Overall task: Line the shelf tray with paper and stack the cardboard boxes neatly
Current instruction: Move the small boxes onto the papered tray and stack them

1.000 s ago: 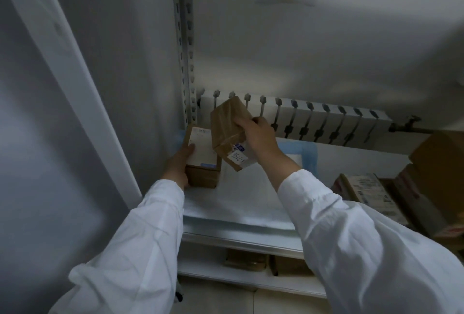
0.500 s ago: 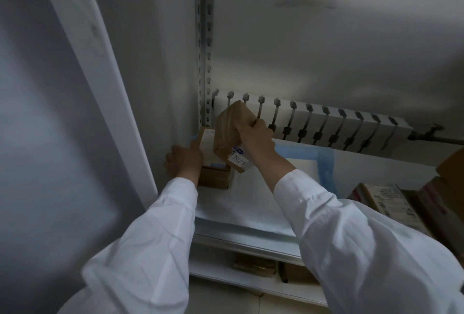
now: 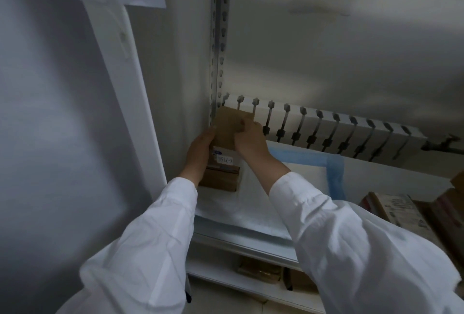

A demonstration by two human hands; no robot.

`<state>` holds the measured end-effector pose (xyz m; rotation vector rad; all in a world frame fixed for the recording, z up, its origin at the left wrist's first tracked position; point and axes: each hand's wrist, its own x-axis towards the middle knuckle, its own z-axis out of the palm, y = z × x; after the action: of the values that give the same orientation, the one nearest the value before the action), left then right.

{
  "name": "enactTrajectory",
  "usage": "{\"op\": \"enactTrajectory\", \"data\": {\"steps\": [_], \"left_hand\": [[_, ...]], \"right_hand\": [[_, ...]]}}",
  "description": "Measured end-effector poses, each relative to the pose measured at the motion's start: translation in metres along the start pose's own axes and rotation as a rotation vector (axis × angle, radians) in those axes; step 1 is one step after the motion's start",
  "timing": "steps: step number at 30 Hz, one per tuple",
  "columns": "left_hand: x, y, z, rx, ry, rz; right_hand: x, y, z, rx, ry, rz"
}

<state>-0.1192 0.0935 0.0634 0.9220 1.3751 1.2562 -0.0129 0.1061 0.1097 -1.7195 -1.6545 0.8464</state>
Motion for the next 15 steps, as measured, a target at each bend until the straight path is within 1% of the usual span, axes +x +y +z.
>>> {"op": "enactTrajectory", "data": {"steps": [3, 7, 11, 15], "left_hand": [[0.001, -0.005, -0.001, -0.019, 0.032, -0.027], [-0.001, -0.005, 0.002, -0.053, 0.116, -0.035], [-0.003, -0.004, 0.005, -0.049, 0.197, -0.018], [-0.006, 0.0, 0.006, -0.003, 0.176, -0.026]], "right_hand": [[0.001, 0.004, 0.0, 0.065, -0.026, 0.094], [-0.004, 0.004, -0.006, 0.097, -0.215, 0.241], [-0.01, 0.009, -0.011, 0.117, -0.272, 0.171], [-0.018, 0.013, -0.013, 0.21, -0.325, 0.197]]}}
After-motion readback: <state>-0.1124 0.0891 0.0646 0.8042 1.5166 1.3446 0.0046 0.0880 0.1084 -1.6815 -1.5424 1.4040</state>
